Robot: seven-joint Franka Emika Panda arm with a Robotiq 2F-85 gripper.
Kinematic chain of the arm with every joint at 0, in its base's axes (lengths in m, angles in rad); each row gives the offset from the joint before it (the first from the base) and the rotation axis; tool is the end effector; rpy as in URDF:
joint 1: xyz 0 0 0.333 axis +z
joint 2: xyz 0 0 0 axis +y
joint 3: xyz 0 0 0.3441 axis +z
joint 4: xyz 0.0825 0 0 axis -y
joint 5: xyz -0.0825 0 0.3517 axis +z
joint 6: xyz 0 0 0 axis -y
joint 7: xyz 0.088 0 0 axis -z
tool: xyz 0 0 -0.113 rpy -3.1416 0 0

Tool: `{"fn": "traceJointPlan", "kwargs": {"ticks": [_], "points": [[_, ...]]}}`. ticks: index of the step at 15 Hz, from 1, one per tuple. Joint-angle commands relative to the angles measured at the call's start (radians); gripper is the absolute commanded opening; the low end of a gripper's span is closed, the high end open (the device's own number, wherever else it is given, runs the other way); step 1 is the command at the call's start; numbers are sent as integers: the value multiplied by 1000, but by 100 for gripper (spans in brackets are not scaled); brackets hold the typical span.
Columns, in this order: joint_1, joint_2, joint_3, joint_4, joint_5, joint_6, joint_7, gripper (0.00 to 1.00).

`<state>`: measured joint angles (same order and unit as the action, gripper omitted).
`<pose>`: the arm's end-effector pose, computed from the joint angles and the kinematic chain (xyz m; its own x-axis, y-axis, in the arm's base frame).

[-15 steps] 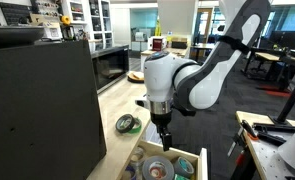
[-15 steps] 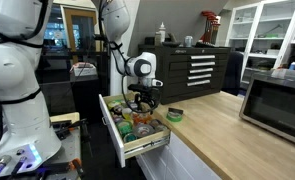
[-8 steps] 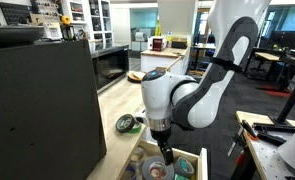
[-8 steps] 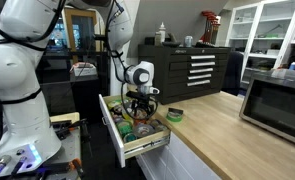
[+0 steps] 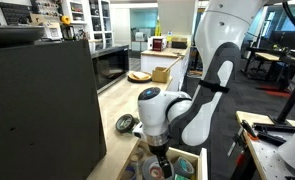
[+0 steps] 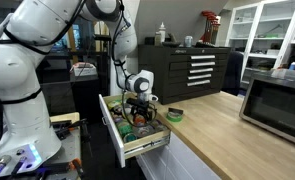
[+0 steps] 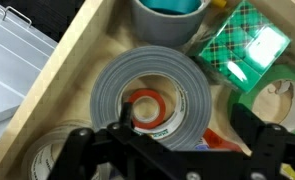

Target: Get the grey masking tape from the open drawer

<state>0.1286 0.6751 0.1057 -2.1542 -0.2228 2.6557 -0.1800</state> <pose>0.5172 0.1312 0.1163 0.8119 0.5610 -0.1616 0.5649 -0.8248 -0.0253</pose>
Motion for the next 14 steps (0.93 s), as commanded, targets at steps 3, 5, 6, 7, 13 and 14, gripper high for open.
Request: {"fn": "traceJointPlan", "kwargs": {"ticks": [3,5,6,7,13,14], "points": [[17,70,-1,40,8,61,18,100],[21,78,-1,41,8,84,21,100],[23,80,-1,40,7,92,22,100],[26,80,-2,37,6,100,24,100],[47,73,-5,22,5,119,36,100],[50,73,-6,21,5,120,37,100]]}}
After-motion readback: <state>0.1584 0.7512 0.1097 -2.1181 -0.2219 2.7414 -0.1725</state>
